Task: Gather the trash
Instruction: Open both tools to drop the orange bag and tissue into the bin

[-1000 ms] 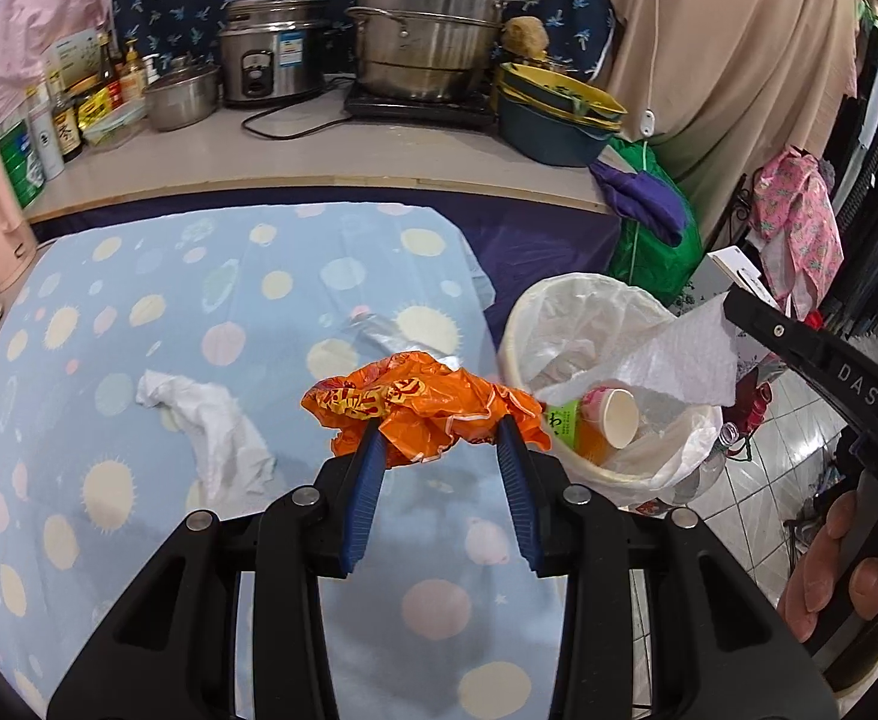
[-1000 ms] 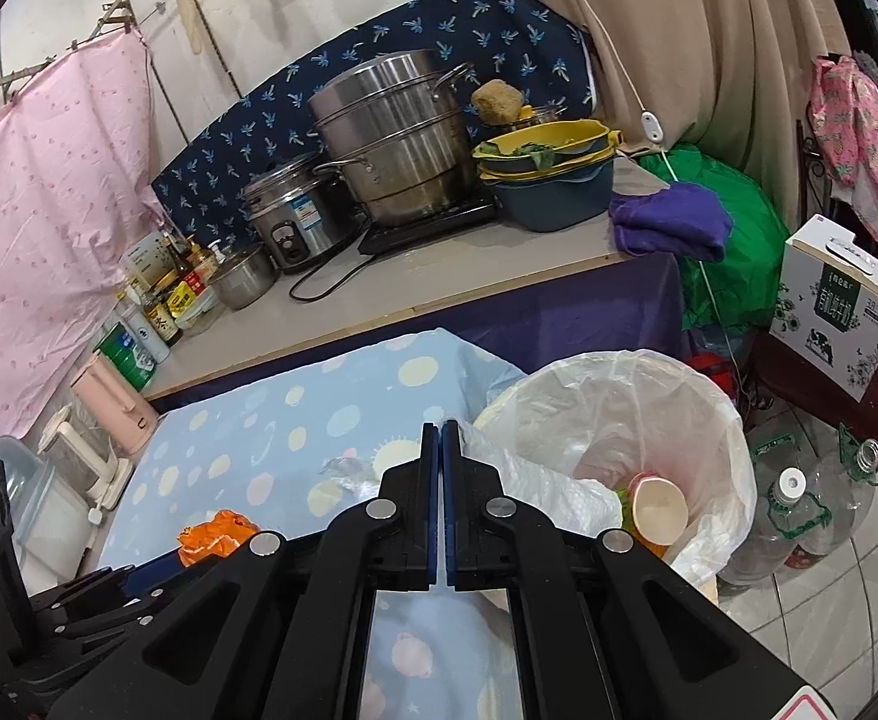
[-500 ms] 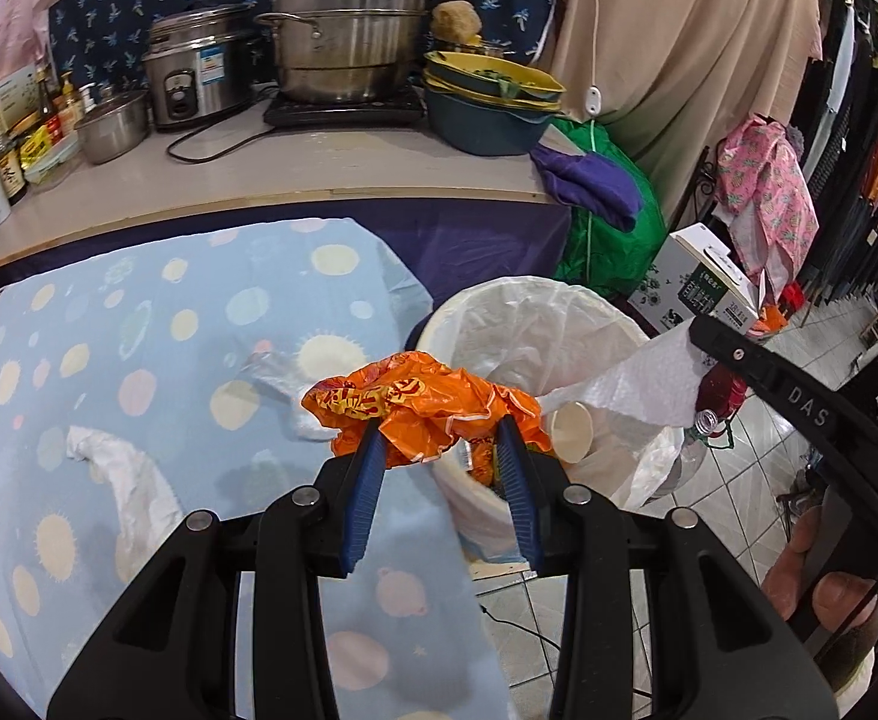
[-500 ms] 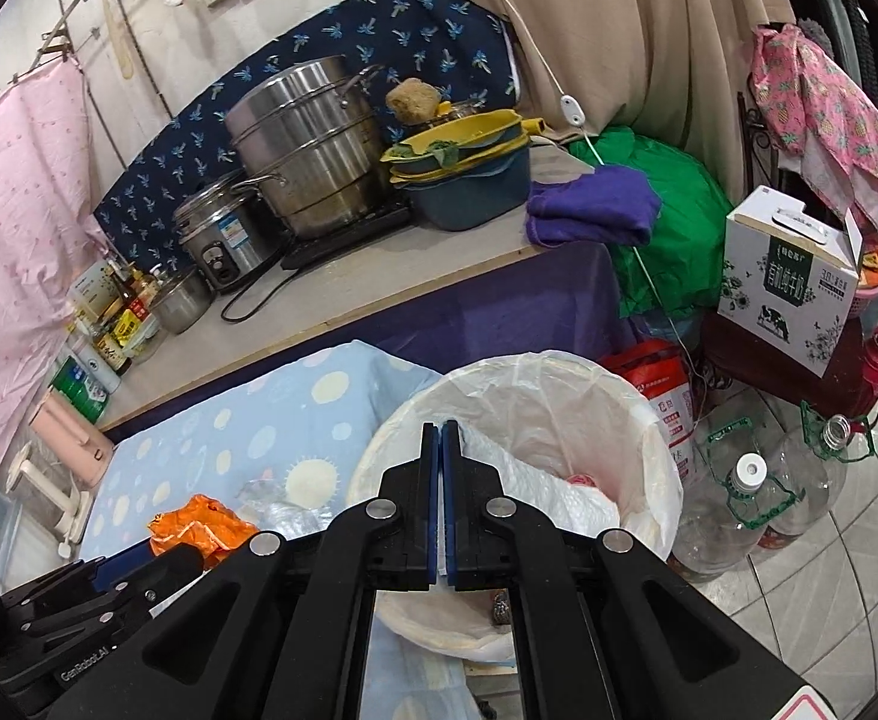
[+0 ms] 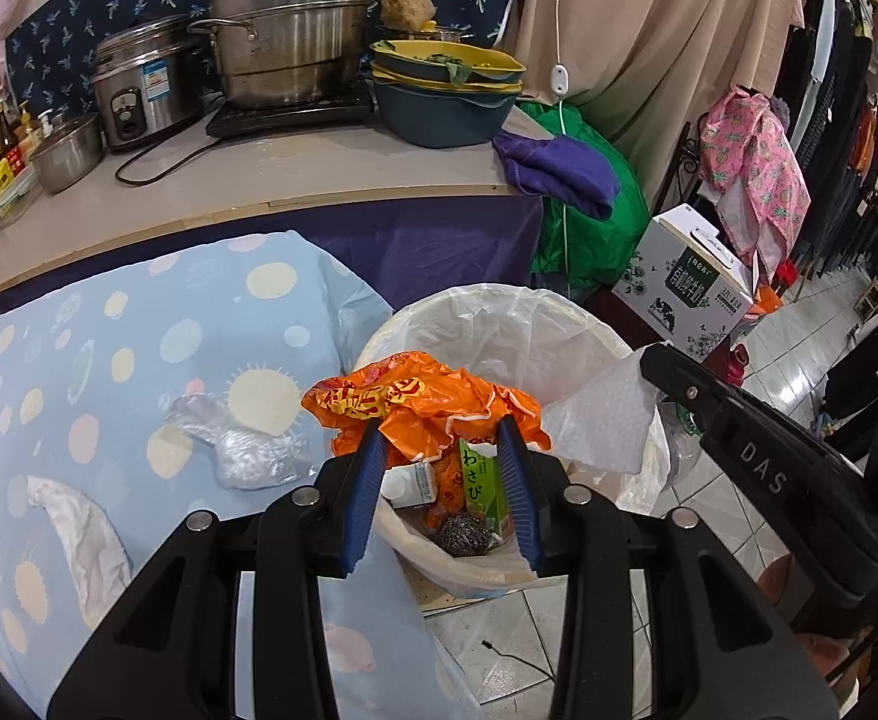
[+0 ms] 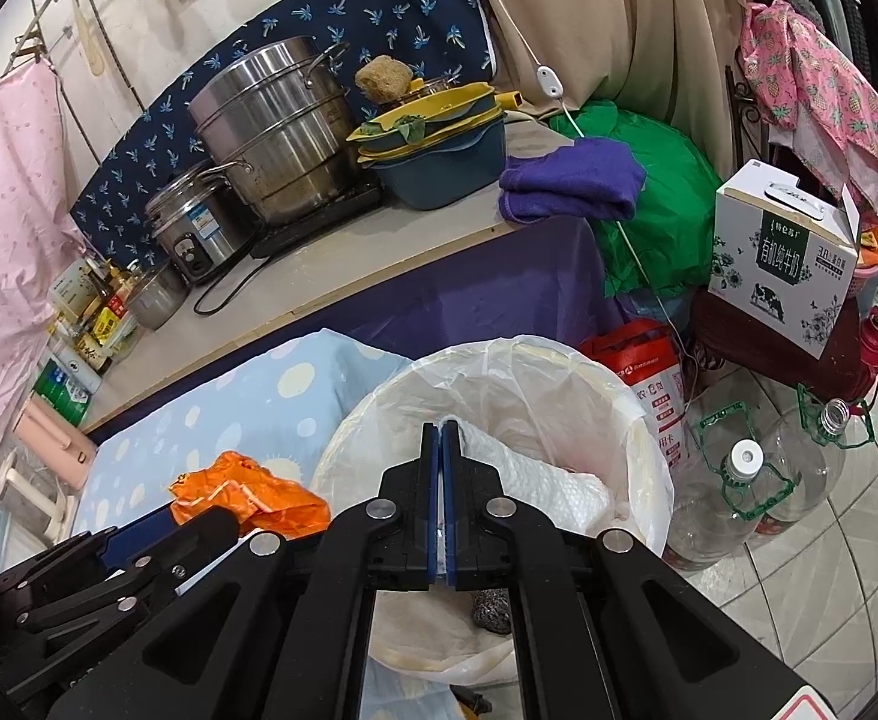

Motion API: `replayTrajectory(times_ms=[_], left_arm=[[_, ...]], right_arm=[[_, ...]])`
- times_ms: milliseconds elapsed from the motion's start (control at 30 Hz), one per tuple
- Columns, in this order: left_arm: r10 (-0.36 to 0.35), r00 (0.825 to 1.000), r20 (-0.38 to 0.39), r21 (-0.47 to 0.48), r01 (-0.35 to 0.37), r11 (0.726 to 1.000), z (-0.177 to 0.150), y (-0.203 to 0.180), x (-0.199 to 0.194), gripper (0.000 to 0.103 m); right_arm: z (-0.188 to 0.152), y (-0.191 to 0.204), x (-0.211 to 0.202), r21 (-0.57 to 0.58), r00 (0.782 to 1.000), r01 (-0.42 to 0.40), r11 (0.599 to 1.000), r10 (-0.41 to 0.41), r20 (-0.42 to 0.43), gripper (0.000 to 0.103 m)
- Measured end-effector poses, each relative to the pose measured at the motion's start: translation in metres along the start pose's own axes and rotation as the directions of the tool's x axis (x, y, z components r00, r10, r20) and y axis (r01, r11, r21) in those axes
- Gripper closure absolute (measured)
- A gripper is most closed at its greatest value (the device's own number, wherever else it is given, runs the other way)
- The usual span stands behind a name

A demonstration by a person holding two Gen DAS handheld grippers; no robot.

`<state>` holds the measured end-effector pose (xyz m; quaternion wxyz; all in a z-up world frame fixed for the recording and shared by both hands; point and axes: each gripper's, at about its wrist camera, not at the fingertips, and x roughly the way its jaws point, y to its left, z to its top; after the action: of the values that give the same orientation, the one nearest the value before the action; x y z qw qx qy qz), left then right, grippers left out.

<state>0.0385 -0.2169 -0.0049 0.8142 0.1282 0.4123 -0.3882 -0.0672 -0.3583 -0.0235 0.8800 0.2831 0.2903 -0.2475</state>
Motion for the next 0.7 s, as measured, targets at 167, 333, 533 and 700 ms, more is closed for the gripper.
replayTrajectory(times_ms=[167, 333, 533, 700], left_arm=[[-0.003, 1.000, -0.011, 0.005, 0.003, 1.000, 0.005, -0.006, 0.011, 0.066], [-0.005, 1.000, -0.012, -0.002, 0.005, 1.000, 0.005, -0.008, 0.016, 0.062], [0.004, 1.000, 0.003, -0.008, -0.004, 1.000, 0.006, -0.009, 0.016, 0.044], [0.011, 1.000, 0.011, -0.022, -0.011, 1.000, 0.007, -0.007, 0.014, 0.039]], right_arm=[[0.001, -0.006, 0.006, 0.021, 1.000, 0.011, 1.000, -0.011, -0.011, 0.096], [0.001, -0.009, 0.006, 0.028, 1.000, 0.018, 0.999, -0.018, -0.008, 0.095], [0.002, -0.011, 0.002, 0.037, 1.000, 0.025, 0.999, -0.026, 0.012, 0.076], [0.003, -0.012, -0.001, 0.041, 0.999, 0.028, 0.999, -0.029, 0.018, 0.071]])
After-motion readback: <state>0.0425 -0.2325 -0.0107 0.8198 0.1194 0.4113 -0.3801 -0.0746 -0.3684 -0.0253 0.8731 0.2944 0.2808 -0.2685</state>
